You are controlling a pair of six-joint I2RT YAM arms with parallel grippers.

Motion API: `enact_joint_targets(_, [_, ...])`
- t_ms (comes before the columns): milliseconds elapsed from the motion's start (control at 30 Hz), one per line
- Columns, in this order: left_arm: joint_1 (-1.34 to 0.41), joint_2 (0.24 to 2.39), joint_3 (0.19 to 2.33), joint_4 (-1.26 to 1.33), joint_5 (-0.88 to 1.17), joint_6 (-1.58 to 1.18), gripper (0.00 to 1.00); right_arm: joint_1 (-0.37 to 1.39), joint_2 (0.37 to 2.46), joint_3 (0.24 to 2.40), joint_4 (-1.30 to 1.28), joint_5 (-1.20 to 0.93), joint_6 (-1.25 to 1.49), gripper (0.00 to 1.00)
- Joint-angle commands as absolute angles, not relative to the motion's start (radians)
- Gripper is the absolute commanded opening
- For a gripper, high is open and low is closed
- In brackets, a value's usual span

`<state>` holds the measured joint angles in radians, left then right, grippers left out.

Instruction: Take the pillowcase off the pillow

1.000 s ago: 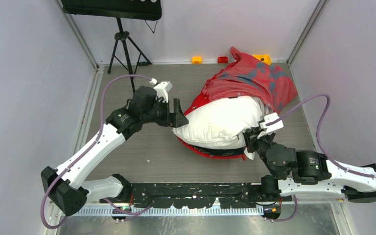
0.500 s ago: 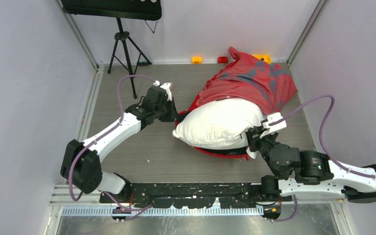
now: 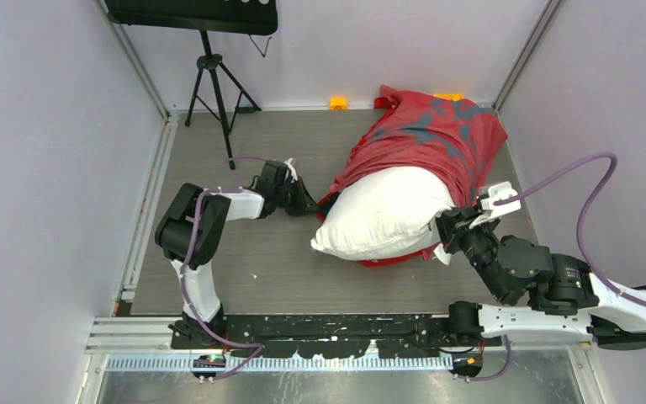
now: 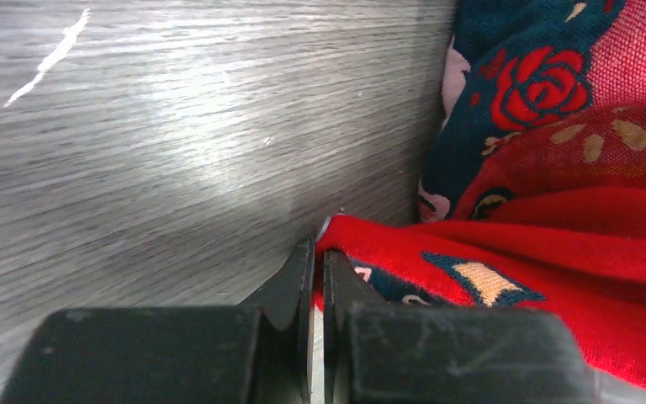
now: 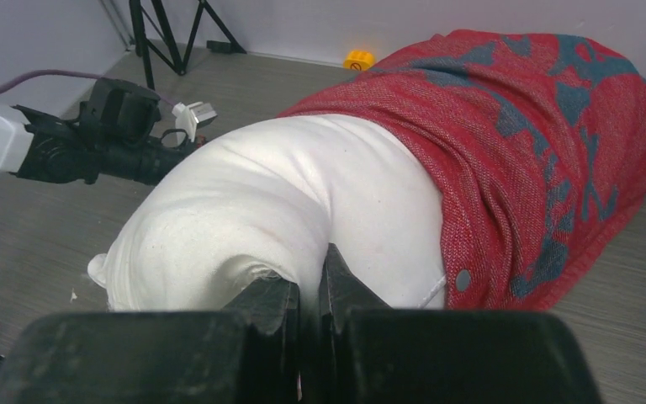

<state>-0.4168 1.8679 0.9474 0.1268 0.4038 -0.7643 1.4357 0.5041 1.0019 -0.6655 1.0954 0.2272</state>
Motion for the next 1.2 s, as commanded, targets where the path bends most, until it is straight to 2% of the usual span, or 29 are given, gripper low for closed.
enact_joint_targets(0, [-0.409, 1.86, 0.941, 0.282, 0.438, -0.798, 0.0, 1.43, 0.553, 1.111, -0.56, 1.06, 0.25, 0.0])
enact_joint_targets(67, [-0.41, 1.787, 0.931, 0.261, 0.418, -0.768, 0.05, 1.429, 0.597, 1.122, -0.582, 1.019, 0.248, 0.0])
enact_joint_targets(200, [-0.404, 1.638, 0.971, 0.085, 0.37, -0.692, 0.26, 1.429, 0.701, 1.128, -0.594, 0.956, 0.215, 0.0])
enact_joint_targets(333, [-0.384, 1.477, 1.013, -0.096, 0.305, -0.612, 0.34, 1.429, 0.838, 1.14, -0.58, 0.816, 0.193, 0.0])
enact_joint_targets(467, [-0.354, 1.308, 1.058, -0.287, 0.163, -0.518, 0.56, 1.428, 0.979, 1.158, -0.568, 0.624, 0.218, 0.01])
enact_joint_targets(567, [-0.324, 1.22, 1.068, -0.372, 0.155, -0.513, 0.67, 1.426, 1.096, 1.192, -0.561, 0.516, 0.241, 0.06])
enact_joint_targets(633, [-0.321, 1.18, 1.076, -0.435, 0.145, -0.526, 0.69, 1.422, 1.193, 1.233, -0.557, 0.499, 0.253, 0.1])
enact_joint_targets(700, [-0.319, 1.133, 1.081, -0.506, 0.122, -0.552, 0.72, 1.411, 1.263, 1.288, -0.558, 0.523, 0.272, 0.21])
enact_joint_targets(767, [-0.318, 1.084, 1.08, -0.572, 0.102, -0.58, 0.75, 1.382, 1.31, 1.332, -0.578, 0.502, 0.295, 0.41])
enact_joint_targets(833, [-0.318, 1.028, 1.072, -0.631, 0.09, -0.624, 0.84, 1.348, 1.322, 1.361, -0.59, 0.429, 0.317, 0.6])
enact_joint_targets(900, [-0.318, 0.967, 1.046, -0.679, 0.102, -0.679, 0.93, 1.313, 1.303, 1.372, -0.591, 0.389, 0.343, 0.69])
enact_joint_targets(933, [-0.316, 0.938, 1.027, -0.693, 0.119, -0.702, 0.98, 1.294, 1.285, 1.373, -0.594, 0.371, 0.354, 0.72])
enact_joint_targets(967, [-0.316, 0.907, 1.006, -0.704, 0.14, -0.727, 0.99, 1.274, 1.266, 1.376, -0.6, 0.351, 0.367, 0.75])
enact_joint_targets(1167, [-0.316, 0.744, 0.892, -0.672, 0.297, -0.883, 1.0, 1.164, 1.177, 1.398, -0.677, 0.279, 0.397, 0.76])
